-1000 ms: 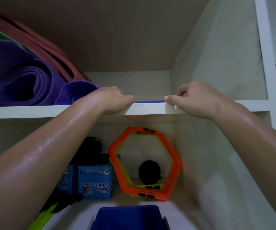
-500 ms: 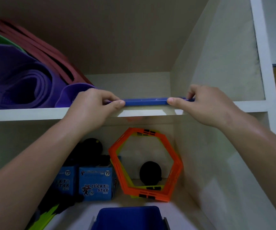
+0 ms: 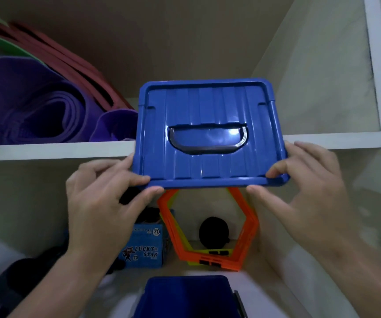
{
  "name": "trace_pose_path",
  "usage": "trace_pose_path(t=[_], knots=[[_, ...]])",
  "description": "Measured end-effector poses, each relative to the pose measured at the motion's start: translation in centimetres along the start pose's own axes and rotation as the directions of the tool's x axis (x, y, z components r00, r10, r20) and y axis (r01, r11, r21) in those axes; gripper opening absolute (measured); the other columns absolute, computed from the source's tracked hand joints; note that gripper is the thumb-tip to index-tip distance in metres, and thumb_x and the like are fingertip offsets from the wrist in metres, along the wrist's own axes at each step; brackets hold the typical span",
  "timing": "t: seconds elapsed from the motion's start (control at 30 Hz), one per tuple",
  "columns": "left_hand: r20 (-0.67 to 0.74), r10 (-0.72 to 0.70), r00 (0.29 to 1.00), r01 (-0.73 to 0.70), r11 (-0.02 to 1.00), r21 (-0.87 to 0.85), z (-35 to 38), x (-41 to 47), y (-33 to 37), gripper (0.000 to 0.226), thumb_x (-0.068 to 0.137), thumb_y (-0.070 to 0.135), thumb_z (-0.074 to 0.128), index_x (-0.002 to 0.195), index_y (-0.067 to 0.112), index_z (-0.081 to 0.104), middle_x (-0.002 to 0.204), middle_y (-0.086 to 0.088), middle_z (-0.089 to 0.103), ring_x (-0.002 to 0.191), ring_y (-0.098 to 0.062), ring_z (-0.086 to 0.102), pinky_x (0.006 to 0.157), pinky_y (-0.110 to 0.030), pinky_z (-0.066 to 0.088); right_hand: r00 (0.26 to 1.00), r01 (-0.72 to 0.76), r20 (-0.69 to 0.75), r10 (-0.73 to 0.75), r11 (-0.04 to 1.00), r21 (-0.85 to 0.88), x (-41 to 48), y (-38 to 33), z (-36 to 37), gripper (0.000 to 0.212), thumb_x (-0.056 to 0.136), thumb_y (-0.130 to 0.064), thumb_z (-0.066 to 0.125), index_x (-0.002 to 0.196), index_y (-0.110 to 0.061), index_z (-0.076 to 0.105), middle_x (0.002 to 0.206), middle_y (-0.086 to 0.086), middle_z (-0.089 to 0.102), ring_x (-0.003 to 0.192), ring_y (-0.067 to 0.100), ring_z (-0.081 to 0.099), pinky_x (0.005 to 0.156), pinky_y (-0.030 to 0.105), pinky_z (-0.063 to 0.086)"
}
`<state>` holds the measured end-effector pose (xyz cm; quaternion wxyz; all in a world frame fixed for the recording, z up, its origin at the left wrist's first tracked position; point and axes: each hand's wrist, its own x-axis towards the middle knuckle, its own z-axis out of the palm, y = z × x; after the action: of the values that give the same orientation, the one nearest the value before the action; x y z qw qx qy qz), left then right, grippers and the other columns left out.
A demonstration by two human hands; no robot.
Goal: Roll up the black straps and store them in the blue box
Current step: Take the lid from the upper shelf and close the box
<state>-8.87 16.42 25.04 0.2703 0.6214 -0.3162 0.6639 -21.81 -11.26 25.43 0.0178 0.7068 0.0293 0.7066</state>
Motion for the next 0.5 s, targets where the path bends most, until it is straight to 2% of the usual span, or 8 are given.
trace_pose_path(t=[0.13, 0.3, 0.37, 0.47, 0.5], knots=[[-0.015, -0.027, 1.000, 0.027, 1.000, -0.013, -0.9, -5.1, -0.2, 0.034, 0.077, 0.042, 0.079, 0.084, 0.009, 0.080, 0.121, -0.010, 0.072, 0.104, -0.034, 0.061, 0.091, -0.056, 0.044, 1.000, 0.001, 0.008, -0.001, 1.000, 0.001, -4.3, -1.7, -0.6, 0.036, 0.071, -0.044, 0.083, 0.078, -0.011, 0.071, 0.126, 0.009, 0.068, 0.127, 0.035, 0.052, 0.111, 0.034, 0.035], [0.031, -0.080, 0.996, 0.081, 0.996, -0.021, -2.1, -11.9, 0.1, 0.033, 0.077, 0.042, 0.081, 0.080, 0.009, 0.080, 0.124, -0.011, 0.070, 0.104, -0.036, 0.061, 0.086, -0.058, 0.051, 0.998, -0.038, 0.047, 0.037, 0.999, 0.015, -10.5, -3.3, -0.7, 0.035, 0.069, -0.042, 0.086, 0.070, -0.009, 0.073, 0.132, 0.016, 0.064, 0.125, 0.038, 0.054, 0.110, 0.037, 0.037], [0.045, -0.050, 0.998, 0.050, 0.999, 0.003, -2.4, -14.2, 0.0, 0.035, 0.080, 0.045, 0.078, 0.077, 0.010, 0.079, 0.122, -0.011, 0.071, 0.101, -0.035, 0.062, 0.087, -0.053, 0.051, 0.997, -0.052, 0.063, 0.050, 0.998, 0.026, -12.8, -3.9, -0.4, 0.036, 0.069, -0.041, 0.086, 0.067, -0.008, 0.073, 0.131, 0.017, 0.064, 0.122, 0.040, 0.055, 0.108, 0.037, 0.039], [0.094, -0.021, 0.995, 0.020, 1.000, 0.011, -2.4, -17.2, -0.7, 0.037, 0.080, 0.045, 0.076, 0.076, 0.009, 0.079, 0.119, -0.012, 0.072, 0.096, -0.033, 0.061, 0.094, -0.037, 0.047, 0.989, -0.083, 0.123, 0.077, 0.996, 0.042, -16.1, -4.4, 0.5, 0.036, 0.071, -0.043, 0.086, 0.067, -0.009, 0.072, 0.133, 0.015, 0.064, 0.122, 0.039, 0.056, 0.102, 0.047, 0.046], [0.122, -0.031, 0.992, 0.029, 0.999, 0.013, -2.1, -18.2, -1.2, 0.036, 0.080, 0.046, 0.075, 0.077, 0.010, 0.079, 0.119, -0.010, 0.072, 0.096, -0.032, 0.062, 0.094, -0.038, 0.048, 0.983, -0.103, 0.157, 0.094, 0.993, 0.050, -17.0, -4.4, 0.9, 0.035, 0.072, -0.044, 0.084, 0.068, -0.011, 0.072, 0.134, 0.013, 0.064, 0.123, 0.038, 0.056, 0.100, 0.050, 0.046]])
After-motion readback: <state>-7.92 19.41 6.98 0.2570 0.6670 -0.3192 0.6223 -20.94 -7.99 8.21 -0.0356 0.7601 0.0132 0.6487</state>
